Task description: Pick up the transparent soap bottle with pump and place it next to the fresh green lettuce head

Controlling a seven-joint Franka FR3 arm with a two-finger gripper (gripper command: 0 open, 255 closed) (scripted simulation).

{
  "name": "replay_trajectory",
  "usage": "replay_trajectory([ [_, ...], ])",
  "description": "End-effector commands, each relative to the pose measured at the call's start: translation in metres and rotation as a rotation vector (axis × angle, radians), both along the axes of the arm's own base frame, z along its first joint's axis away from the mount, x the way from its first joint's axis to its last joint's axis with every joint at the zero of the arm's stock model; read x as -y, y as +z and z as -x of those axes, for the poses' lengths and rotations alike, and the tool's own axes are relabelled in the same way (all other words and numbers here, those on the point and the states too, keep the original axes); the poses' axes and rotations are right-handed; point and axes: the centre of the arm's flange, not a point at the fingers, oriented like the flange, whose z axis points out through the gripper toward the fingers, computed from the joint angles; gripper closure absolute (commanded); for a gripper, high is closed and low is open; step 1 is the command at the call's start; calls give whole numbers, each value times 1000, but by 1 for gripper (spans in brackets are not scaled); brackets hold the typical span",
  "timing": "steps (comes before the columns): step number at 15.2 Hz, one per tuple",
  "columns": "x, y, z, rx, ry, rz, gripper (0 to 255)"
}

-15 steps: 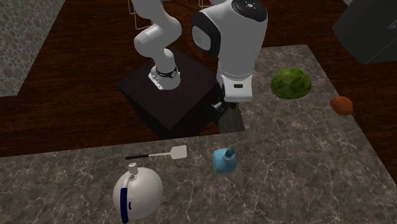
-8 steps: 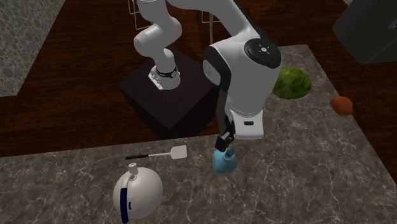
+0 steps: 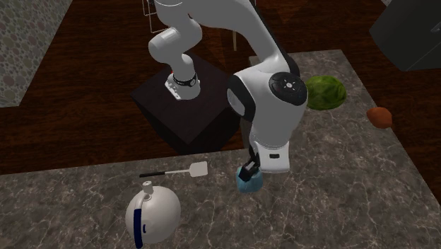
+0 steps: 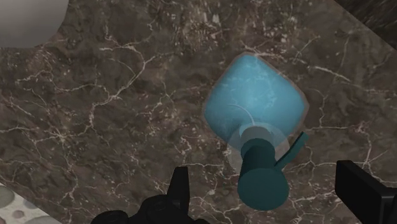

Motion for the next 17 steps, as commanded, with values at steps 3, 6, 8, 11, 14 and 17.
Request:
replay_trajectory([
  [3,2,-8,-2,0,0,0,0],
  [6,2,-8,-2,0,0,0,0],
  [8,1,-8,-2,0,0,0,0],
  [11,1,-8,-2,0,0,0,255],
  [14,2,-8,-2,0,0,0,255],
  [17,1,-8,-2,0,0,0,255],
])
